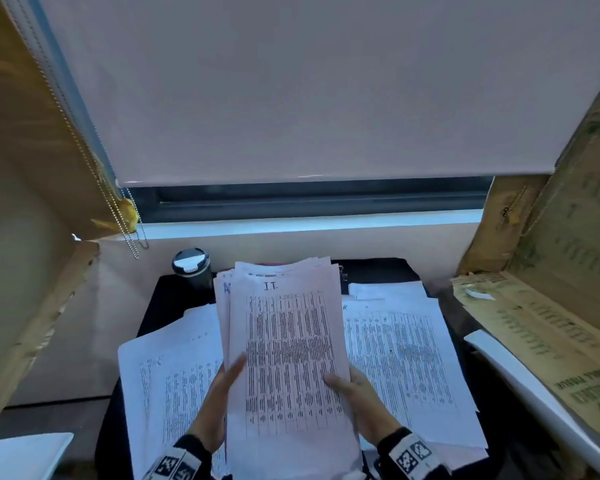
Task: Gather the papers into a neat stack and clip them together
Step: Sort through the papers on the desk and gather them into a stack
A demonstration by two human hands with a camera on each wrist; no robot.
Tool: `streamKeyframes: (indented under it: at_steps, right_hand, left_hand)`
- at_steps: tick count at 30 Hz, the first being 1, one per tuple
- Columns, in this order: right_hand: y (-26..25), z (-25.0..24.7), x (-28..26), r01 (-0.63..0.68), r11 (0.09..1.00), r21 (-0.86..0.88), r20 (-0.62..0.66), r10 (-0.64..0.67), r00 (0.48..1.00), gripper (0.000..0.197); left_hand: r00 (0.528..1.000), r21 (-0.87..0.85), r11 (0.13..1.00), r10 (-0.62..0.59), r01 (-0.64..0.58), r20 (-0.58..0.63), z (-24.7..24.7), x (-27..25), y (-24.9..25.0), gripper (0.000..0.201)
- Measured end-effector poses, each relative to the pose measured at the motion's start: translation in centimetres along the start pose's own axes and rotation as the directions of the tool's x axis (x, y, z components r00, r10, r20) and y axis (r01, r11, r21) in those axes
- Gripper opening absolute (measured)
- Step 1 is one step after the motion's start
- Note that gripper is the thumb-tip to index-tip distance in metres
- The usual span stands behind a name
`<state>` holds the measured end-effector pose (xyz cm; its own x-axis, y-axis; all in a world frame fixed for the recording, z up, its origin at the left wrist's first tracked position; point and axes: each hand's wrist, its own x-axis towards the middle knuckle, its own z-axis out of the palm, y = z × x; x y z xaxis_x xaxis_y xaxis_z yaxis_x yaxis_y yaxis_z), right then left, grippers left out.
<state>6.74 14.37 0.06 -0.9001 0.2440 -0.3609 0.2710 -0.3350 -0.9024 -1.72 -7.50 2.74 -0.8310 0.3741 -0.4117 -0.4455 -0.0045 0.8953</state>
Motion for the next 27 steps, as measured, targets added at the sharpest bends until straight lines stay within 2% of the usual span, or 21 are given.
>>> streamKeyframes:
  at_steps: [2,4,5,7,9,10,12,15,17,21,24,27]
  right_hand:
    - [-0.2,0.4,0.3,0.000,0.999,-0.042,0.022,0.001,1.000,0.026]
    - [-0.7,0.5,0.9,-0.024,0.990,-0.139,0.018,0.027,0.999,0.027]
    - [-0.6,0.3,1.5,-0.052,0.977,-0.208,-0.027,0.048,0.998,0.034]
    - [0.5,-1.2,3.2,-0.111,0.913,-0.393,-0.209,0.028,0.977,0.038]
    - [2.0,-2.9,4.6,-0.226,0.781,-0.582,-0.365,-0.002,0.931,0.036]
    - [2.8,-3.5,5.0,-0.288,0.718,-0.634,-0.397,0.018,0.917,0.041]
    - [3.6,-3.4,5.1,-0.326,0.633,-0.702,-0.398,0.031,0.917,0.052]
    - [3.5,-1.7,5.1,-0.310,0.544,-0.780,-0.358,0.019,0.934,0.053]
    - [3.8,-0.6,5.3,-0.302,0.497,-0.813,-0.343,0.010,0.939,0.052]
    - [4.6,0.8,5.8,-0.286,0.500,-0.817,-0.317,0.023,0.948,0.037]
    - [4.3,0.8,6.2,-0.242,0.595,-0.766,-0.310,-0.013,0.951,0.008]
    - [3.1,-0.4,6.5,-0.194,0.700,-0.687,-0.344,-0.078,0.936,0.009]
  left_hand:
    - [0.999,0.101,0.995,0.028,-0.023,-0.043,-0.3,0.5,-0.1,0.058]
    - [0.995,0.138,0.990,0.032,-0.020,-0.091,-0.8,1.1,-0.1,0.057]
    - [0.993,0.141,0.990,0.030,-0.014,-0.115,-1.0,1.2,0.0,0.054]
    - [0.985,0.128,0.991,0.045,-0.023,-0.168,-1.9,1.5,-0.1,0.049]
    - [0.972,0.108,0.994,0.060,-0.036,-0.225,-2.8,1.5,-0.5,0.048]
    - [0.965,0.090,0.995,0.056,-0.034,-0.257,-3.3,1.5,-0.7,0.050]
    - [0.944,0.050,0.998,0.042,-0.026,-0.329,-4.6,1.6,-1.0,0.052]
    - [0.915,-0.007,1.000,0.018,-0.022,-0.404,-6.7,1.5,-1.3,0.051]
    - [0.905,-0.062,0.997,0.005,-0.035,-0.424,-7.7,1.1,-1.3,0.044]
    - [0.900,-0.113,0.993,-0.012,-0.042,-0.436,-9.5,0.2,-1.4,0.049]
    - [0.893,-0.131,0.990,-0.010,-0.055,-0.450,-10.6,-0.2,-1.4,0.045]
    - [0.895,-0.144,0.986,0.015,-0.088,-0.445,-11.4,-0.6,-1.2,0.039]
